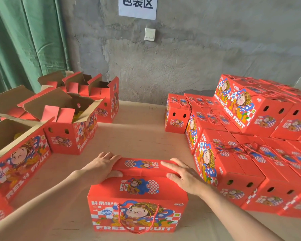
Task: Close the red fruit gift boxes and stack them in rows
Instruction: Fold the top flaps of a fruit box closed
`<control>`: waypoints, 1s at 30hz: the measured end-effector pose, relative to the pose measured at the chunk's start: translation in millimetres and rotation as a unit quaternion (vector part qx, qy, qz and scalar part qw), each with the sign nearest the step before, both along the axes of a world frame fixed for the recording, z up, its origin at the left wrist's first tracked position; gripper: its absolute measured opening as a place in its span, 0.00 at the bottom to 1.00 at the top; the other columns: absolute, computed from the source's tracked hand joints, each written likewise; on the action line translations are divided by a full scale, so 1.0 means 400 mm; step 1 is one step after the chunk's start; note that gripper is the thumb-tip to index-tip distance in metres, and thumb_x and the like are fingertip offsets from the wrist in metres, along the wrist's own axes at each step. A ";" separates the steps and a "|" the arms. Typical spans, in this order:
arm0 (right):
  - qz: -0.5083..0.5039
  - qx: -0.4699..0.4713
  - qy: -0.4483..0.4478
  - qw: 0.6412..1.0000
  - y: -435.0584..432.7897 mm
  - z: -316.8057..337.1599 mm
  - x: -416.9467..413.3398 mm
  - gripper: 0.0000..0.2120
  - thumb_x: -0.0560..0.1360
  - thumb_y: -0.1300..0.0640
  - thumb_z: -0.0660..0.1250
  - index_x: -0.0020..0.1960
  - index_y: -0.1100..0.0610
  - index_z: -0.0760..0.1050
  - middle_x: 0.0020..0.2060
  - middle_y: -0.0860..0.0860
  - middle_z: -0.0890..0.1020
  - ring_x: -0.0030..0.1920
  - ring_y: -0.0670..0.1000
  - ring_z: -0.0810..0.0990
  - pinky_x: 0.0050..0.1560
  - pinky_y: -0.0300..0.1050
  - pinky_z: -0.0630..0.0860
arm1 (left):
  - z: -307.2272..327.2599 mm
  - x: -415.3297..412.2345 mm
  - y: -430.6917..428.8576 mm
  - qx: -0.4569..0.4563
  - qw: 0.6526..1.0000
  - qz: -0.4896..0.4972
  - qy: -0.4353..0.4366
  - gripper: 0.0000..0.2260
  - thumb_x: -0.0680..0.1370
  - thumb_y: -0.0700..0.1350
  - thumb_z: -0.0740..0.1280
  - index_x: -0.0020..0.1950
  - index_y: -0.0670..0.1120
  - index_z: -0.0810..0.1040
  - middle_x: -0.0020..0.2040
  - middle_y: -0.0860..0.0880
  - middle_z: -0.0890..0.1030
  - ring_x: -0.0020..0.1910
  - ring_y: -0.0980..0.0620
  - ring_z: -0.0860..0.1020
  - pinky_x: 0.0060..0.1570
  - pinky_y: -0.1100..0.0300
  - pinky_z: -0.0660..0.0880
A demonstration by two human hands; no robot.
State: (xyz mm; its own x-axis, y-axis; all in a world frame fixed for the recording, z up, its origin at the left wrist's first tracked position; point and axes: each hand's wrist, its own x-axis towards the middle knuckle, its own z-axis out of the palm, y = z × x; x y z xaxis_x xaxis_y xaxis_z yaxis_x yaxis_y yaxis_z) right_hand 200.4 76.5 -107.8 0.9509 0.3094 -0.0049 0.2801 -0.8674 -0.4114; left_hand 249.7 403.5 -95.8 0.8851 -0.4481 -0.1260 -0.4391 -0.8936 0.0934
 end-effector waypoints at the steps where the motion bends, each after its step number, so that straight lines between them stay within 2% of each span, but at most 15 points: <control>1: -0.004 0.004 -0.004 1.000 0.002 -0.001 -0.002 0.20 0.79 0.40 0.55 0.69 0.27 0.56 0.74 0.42 0.56 0.72 0.48 0.61 0.67 0.44 0.62 | -0.001 -0.002 -0.001 -0.003 1.000 0.001 -0.002 0.37 0.73 0.68 0.54 0.77 0.51 0.53 0.70 0.51 0.64 0.69 0.50 0.61 0.69 0.57 0.60; 5: -0.015 0.015 -0.018 1.000 0.007 -0.004 -0.009 0.20 0.79 0.42 0.56 0.70 0.31 0.59 0.74 0.43 0.58 0.72 0.48 0.62 0.66 0.42 0.62 | 0.002 -0.008 -0.004 0.009 1.000 0.010 -0.011 0.36 0.74 0.69 0.54 0.76 0.53 0.54 0.69 0.51 0.65 0.69 0.50 0.63 0.68 0.57 0.62; 7: -0.019 0.017 -0.015 1.000 0.009 -0.005 -0.010 0.20 0.79 0.42 0.56 0.70 0.30 0.59 0.74 0.42 0.57 0.72 0.48 0.61 0.66 0.40 0.61 | 0.016 -0.004 -0.014 0.054 0.998 0.011 -0.020 0.36 0.73 0.71 0.53 0.76 0.53 0.54 0.68 0.50 0.68 0.66 0.48 0.67 0.66 0.55 0.63; 10: -0.023 0.017 -0.011 1.000 0.006 -0.010 -0.011 0.20 0.79 0.41 0.56 0.69 0.29 0.58 0.75 0.43 0.56 0.73 0.47 0.59 0.65 0.38 0.58 | 0.037 0.001 -0.070 0.107 0.994 0.000 -0.034 0.40 0.70 0.76 0.49 0.71 0.49 0.64 0.61 0.48 0.74 0.60 0.47 0.73 0.64 0.53 0.64; 12: -0.026 0.022 -0.009 0.999 0.008 -0.011 -0.010 0.20 0.79 0.41 0.56 0.69 0.29 0.58 0.75 0.43 0.56 0.73 0.47 0.59 0.67 0.40 0.59 | 0.032 -0.006 -0.114 0.066 0.998 0.009 -0.021 0.47 0.65 0.78 0.43 0.69 0.46 0.66 0.63 0.47 0.73 0.62 0.47 0.72 0.65 0.52 0.64; 14: -0.026 0.033 -0.013 0.999 0.010 -0.011 -0.009 0.20 0.79 0.42 0.57 0.69 0.29 0.59 0.75 0.43 0.57 0.73 0.46 0.60 0.68 0.40 0.61 | 0.026 -0.011 -0.134 0.022 0.999 0.011 -0.023 0.51 0.60 0.79 0.40 0.71 0.47 0.64 0.67 0.47 0.71 0.66 0.47 0.68 0.67 0.51 0.63; 16: -0.024 0.037 -0.022 0.999 0.011 -0.008 -0.008 0.20 0.79 0.43 0.58 0.69 0.31 0.60 0.74 0.43 0.58 0.73 0.45 0.61 0.67 0.37 0.60 | 0.021 -0.012 -0.133 0.018 0.999 0.010 -0.031 0.53 0.58 0.78 0.39 0.73 0.48 0.61 0.68 0.47 0.69 0.68 0.46 0.66 0.68 0.52 0.62; 20: -0.027 0.040 -0.021 0.999 0.011 -0.014 -0.012 0.20 0.79 0.43 0.58 0.69 0.31 0.61 0.74 0.44 0.58 0.73 0.46 0.60 0.68 0.40 0.61 | 0.022 -0.018 -0.133 0.038 0.999 0.006 -0.027 0.53 0.58 0.78 0.39 0.73 0.47 0.60 0.68 0.47 0.68 0.68 0.46 0.66 0.67 0.53 0.61; 26: -0.032 0.039 -0.024 0.998 0.011 -0.013 -0.012 0.20 0.79 0.44 0.59 0.69 0.32 0.62 0.74 0.44 0.58 0.73 0.46 0.60 0.65 0.35 0.58 | 0.028 -0.024 -0.138 0.036 0.999 0.008 -0.022 0.52 0.59 0.77 0.41 0.74 0.47 0.60 0.70 0.46 0.67 0.69 0.46 0.64 0.69 0.52 0.61; 30: -0.029 0.036 -0.018 0.999 0.010 -0.014 -0.013 0.20 0.79 0.43 0.58 0.69 0.32 0.61 0.74 0.43 0.58 0.73 0.46 0.60 0.65 0.36 0.60 | 0.028 -0.024 -0.138 0.042 0.999 0.009 -0.010 0.48 0.63 0.75 0.44 0.74 0.46 0.59 0.70 0.46 0.67 0.69 0.45 0.64 0.69 0.52 0.60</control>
State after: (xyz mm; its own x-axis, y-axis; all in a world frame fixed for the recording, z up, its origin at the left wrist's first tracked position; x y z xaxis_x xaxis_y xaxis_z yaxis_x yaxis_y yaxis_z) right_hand 195.0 80.4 -113.5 0.9664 0.2524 0.0490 0.2458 -0.8511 -0.4640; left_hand 240.0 348.1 -84.6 0.8958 -0.4201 -0.1455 -0.4234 -0.9059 0.0088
